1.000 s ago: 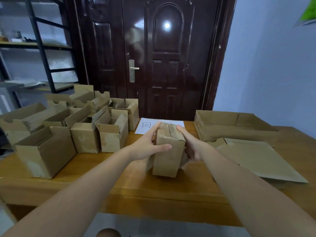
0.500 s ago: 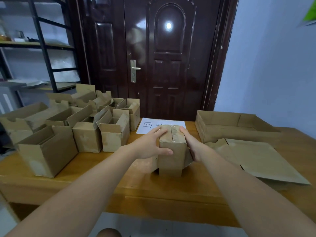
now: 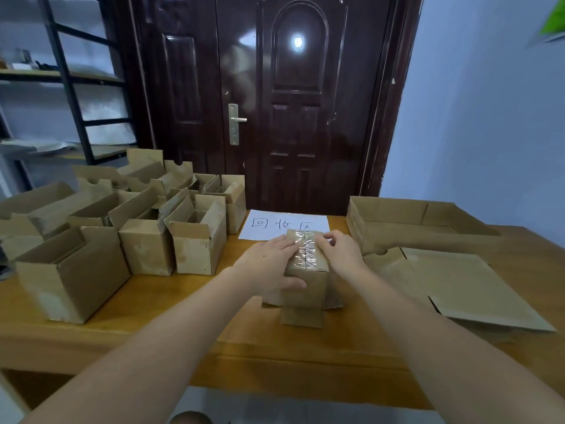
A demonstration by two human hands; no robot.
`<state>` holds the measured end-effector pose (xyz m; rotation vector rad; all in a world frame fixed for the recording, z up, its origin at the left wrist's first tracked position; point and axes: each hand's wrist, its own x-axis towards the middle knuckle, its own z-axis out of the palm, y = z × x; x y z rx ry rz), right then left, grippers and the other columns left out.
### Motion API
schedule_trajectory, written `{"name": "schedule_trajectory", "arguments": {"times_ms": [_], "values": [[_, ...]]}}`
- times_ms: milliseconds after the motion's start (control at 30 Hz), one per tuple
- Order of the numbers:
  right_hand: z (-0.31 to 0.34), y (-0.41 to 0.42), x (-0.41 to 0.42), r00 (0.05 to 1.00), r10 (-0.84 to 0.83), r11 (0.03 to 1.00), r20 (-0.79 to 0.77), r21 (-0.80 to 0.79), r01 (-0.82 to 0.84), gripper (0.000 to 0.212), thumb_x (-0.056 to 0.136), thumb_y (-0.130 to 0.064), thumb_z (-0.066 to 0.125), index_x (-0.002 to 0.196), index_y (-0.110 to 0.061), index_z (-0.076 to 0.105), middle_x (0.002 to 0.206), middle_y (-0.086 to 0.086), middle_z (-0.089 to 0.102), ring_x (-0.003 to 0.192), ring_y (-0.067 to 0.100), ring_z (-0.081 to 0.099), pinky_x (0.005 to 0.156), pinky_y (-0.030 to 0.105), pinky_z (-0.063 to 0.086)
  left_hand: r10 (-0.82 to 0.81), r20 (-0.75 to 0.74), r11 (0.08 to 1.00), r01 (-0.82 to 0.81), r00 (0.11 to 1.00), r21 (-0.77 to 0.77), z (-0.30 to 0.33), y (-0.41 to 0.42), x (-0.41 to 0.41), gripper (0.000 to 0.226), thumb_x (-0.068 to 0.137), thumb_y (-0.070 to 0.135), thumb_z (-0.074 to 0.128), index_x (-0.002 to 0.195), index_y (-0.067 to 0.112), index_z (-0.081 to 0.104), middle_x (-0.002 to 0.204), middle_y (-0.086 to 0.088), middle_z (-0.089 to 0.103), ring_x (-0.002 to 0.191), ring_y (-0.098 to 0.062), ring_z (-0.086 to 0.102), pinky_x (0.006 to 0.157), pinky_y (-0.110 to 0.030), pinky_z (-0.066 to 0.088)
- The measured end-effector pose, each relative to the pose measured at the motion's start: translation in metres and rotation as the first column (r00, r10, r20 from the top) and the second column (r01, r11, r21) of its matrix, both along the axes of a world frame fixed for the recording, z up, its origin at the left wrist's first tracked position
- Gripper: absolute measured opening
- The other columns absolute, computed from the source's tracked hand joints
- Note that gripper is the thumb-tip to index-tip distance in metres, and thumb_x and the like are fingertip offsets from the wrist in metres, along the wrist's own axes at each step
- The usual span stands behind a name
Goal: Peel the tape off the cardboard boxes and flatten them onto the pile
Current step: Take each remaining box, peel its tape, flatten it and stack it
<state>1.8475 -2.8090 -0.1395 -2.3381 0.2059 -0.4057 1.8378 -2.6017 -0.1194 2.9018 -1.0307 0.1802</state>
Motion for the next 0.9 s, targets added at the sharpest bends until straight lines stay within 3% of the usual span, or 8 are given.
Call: {"name": "schedule_trajectory", "arguments": {"times_ms": [133,267,400,467,567,667,900], "values": [[-0.002,-0.001,-0.022,0.903,0.28,0.915,0.327,-0.375,-0.148,0.019,0.102,-0.019,0.056,0.116,-0.017,0.069,0.114,-0.003,0.061,0.104,0.014,0.057,0.085,0.031,0.051,-0.01,0.068,0.997,0.005,0.998,0.078,-0.003,-0.001,-0.002,0.09,0.096,0.071,0.045,0.164,0.021,0.013,0.171,-0.001,0.016,0.157,-0.021,0.015,0.126,-0.04,0.015],[-0.001,-0.005,-0.061,0.815,0.499,0.744,0.296,-0.629,-0.228,0.024,0.091,-0.012,0.062,0.112,-0.011,0.073,0.113,0.003,0.069,0.108,0.021,0.061,0.09,0.037,0.055,-0.013,0.123,0.995,0.001,0.992,0.099,-0.008,-0.001,-0.004,0.09,0.098,0.07,0.04,0.165,0.017,0.011,0.171,-0.004,0.014,0.157,-0.022,0.011,0.126,-0.04,0.012],[-0.001,-0.004,-0.086,0.855,0.491,0.701,0.167,-0.658,-0.273,0.044,0.088,-0.031,0.069,0.13,-0.015,0.064,0.136,0.001,0.062,0.127,0.018,0.054,0.105,0.034,0.049,-0.106,0.304,0.994,0.107,0.947,0.012,-0.014,0.005,-0.014,0.074,0.098,0.064,0.049,0.156,0.02,0.036,0.159,0.0,0.038,0.147,-0.02,0.033,0.122,-0.036,0.024],[-0.002,-0.001,-0.09,0.881,0.464,0.693,0.094,-0.659,-0.294,0.059,0.089,-0.039,0.072,0.141,-0.019,0.055,0.147,0.0,0.054,0.138,0.017,0.046,0.113,0.034,0.043,-0.147,0.333,0.983,0.176,0.931,-0.056,-0.021,0.008,-0.022,0.061,0.098,0.054,0.058,0.15,0.025,0.043,0.153,0.002,0.046,0.14,-0.019,0.043,0.118,-0.035,0.034],[-0.01,0.007,-0.089,0.907,0.418,0.717,0.062,-0.635,-0.287,0.07,0.087,-0.043,0.076,0.146,-0.021,0.047,0.153,-0.002,0.047,0.144,0.017,0.039,0.118,0.034,0.037,-0.132,0.325,0.976,0.179,0.937,-0.12,-0.031,0.008,-0.03,0.062,0.093,0.049,0.069,0.146,0.026,0.047,0.148,0.004,0.052,0.134,-0.017,0.05,0.112,-0.032,0.042],[-0.018,0.011,-0.085,0.915,0.389,0.742,0.11,-0.626,-0.24,0.065,0.084,-0.037,0.081,0.14,-0.018,0.053,0.148,0.001,0.053,0.14,0.02,0.044,0.115,0.038,0.042,-0.087,0.343,0.976,0.148,0.935,-0.158,-0.036,0.005,-0.033,0.059,0.085,0.046,0.078,0.136,0.025,0.057,0.135,0.005,0.062,0.124,-0.017,0.057,0.106,-0.03,0.046],[-0.023,0.014,-0.08,0.898,0.367,0.753,0.244,-0.645,-0.132,0.045,0.082,-0.028,0.082,0.122,-0.016,0.065,0.131,0.003,0.066,0.121,0.024,0.062,0.089,0.038,0.058,-0.01,0.398,0.969,0.107,0.917,-0.222,-0.037,-0.003,-0.03,0.034,0.085,0.037,0.08,0.113,0.024,0.067,0.11,0.007,0.071,0.097,-0.016,0.065,0.085,-0.028,0.053]]}}
